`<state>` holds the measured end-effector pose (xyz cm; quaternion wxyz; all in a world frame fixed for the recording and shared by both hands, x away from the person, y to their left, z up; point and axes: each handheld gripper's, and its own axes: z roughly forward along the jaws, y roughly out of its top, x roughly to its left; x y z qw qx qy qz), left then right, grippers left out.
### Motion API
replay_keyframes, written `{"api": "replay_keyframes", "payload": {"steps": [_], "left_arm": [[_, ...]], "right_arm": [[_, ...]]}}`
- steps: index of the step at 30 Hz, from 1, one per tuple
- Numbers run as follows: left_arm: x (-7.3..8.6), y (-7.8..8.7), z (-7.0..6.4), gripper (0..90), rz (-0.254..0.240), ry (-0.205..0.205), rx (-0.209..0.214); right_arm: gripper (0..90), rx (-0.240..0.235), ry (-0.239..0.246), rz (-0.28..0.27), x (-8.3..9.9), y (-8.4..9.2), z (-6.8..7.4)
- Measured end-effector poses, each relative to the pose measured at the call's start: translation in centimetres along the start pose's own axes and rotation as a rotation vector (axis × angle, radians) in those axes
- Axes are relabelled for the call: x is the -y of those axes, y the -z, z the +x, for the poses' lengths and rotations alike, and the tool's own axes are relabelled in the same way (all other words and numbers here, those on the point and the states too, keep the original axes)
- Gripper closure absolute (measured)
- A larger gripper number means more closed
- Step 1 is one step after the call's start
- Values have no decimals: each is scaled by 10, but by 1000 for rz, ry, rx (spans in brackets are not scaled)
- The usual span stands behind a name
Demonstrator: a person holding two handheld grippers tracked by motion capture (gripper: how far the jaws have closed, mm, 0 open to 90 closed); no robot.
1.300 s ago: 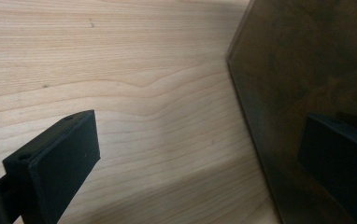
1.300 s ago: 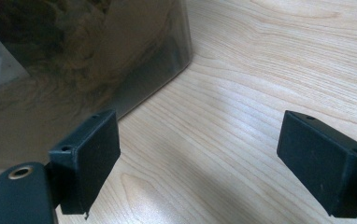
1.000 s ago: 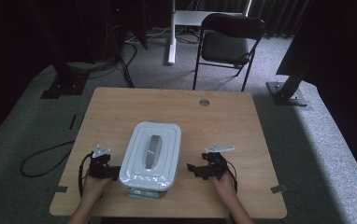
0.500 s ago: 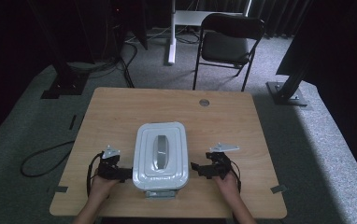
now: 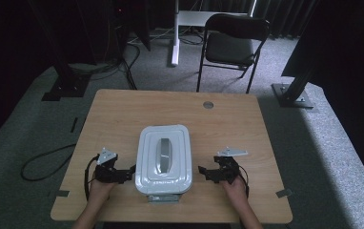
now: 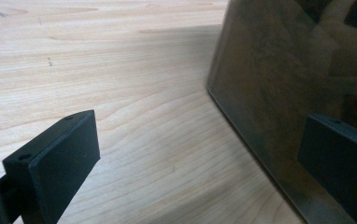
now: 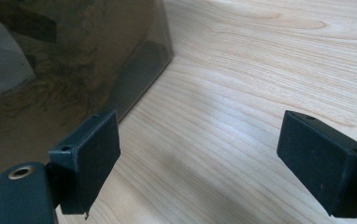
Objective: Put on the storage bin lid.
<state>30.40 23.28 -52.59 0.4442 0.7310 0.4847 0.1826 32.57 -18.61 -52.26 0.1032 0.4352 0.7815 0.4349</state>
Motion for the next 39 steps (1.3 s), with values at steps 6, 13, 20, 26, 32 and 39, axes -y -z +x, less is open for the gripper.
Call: {"api": "replay_keyframes", "payload": {"steps": [6,13,20,26,32,39], "left_arm": [[5,3,6,5,-5,-16,-15],[11,8,14,5,-12,-9,-47],[17,13,21,5,-7,-2,-78],[22,16,27,5,-1,14,-97],[27,21,35,5,4,24,-131],[35,26,43,5,25,50,-157]], "right_arm": [[122,26,10,-18,5,3,-5],[115,91,38,-76,14,12,-13],[114,157,22,-88,27,21,-27],[115,208,-8,-75,36,28,-38],[114,257,-34,-69,47,37,-50],[114,301,-59,-78,53,47,-57]]}}
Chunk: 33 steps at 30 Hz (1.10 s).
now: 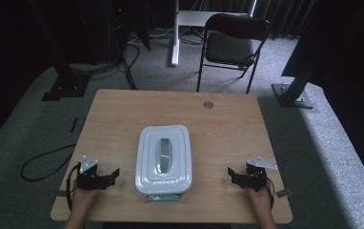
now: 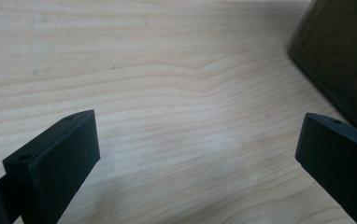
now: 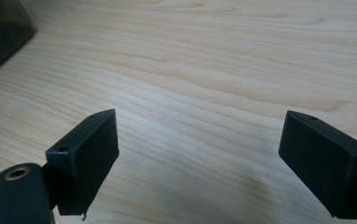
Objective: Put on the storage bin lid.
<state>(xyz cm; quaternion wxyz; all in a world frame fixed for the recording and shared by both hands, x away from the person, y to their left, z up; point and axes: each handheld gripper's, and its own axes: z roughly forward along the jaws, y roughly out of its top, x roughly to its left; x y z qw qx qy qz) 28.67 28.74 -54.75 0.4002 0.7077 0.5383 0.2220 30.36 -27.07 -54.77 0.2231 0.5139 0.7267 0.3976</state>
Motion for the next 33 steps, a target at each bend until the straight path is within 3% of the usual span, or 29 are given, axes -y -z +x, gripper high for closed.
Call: {"api": "replay_keyframes", "payload": {"steps": [11,19,24,28,33], "left_arm": [[7,7,9,5,12,20,-43],[9,13,17,5,21,42,-103],[10,15,23,5,23,74,-155],[10,15,27,5,37,99,-198],[10,14,30,5,66,109,-239]], "right_arm": [[115,61,-38,2,11,13,-14],[115,81,-80,-7,20,25,-28],[115,144,-134,-5,22,28,-36],[115,229,-157,22,24,27,-42],[115,265,-233,29,26,28,-52]]}}
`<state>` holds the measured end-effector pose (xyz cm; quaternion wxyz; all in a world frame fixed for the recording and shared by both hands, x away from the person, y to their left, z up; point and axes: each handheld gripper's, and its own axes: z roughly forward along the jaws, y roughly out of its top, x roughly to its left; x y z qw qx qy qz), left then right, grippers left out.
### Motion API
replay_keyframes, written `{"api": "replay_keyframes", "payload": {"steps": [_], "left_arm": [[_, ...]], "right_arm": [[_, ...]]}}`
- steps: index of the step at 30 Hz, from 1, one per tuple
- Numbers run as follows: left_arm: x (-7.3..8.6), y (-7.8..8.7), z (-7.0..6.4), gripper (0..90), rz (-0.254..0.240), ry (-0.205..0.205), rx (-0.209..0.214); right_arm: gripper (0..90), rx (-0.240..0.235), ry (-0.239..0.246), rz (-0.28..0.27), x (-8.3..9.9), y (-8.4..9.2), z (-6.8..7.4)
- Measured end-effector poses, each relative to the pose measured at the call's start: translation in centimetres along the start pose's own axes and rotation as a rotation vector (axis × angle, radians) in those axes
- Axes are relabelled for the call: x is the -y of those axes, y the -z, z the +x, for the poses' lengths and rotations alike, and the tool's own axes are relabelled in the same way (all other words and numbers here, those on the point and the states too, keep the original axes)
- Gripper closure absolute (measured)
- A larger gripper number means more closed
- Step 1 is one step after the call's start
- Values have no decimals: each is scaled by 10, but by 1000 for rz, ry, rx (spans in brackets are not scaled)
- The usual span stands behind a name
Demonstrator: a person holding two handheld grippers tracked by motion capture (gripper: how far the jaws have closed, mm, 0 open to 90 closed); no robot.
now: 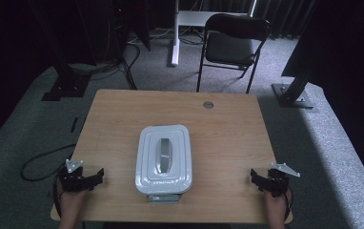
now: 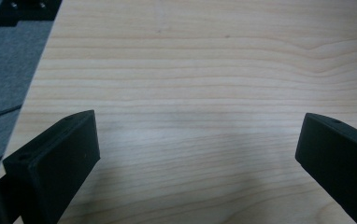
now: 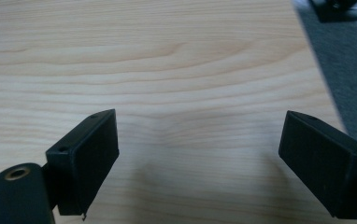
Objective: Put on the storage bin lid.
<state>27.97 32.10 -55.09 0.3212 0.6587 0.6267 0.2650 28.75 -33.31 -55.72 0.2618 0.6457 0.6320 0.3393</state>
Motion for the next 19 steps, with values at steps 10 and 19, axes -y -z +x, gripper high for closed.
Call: {"api": "replay_keyframes", "payload": {"steps": [10,19], "left_arm": [[0,-1,0,5,4,2,-10],[0,0,3,5,-12,26,-27]], "right_arm": [[115,13,17,13,1,-4,1],[115,22,55,38,0,-6,6]]}}
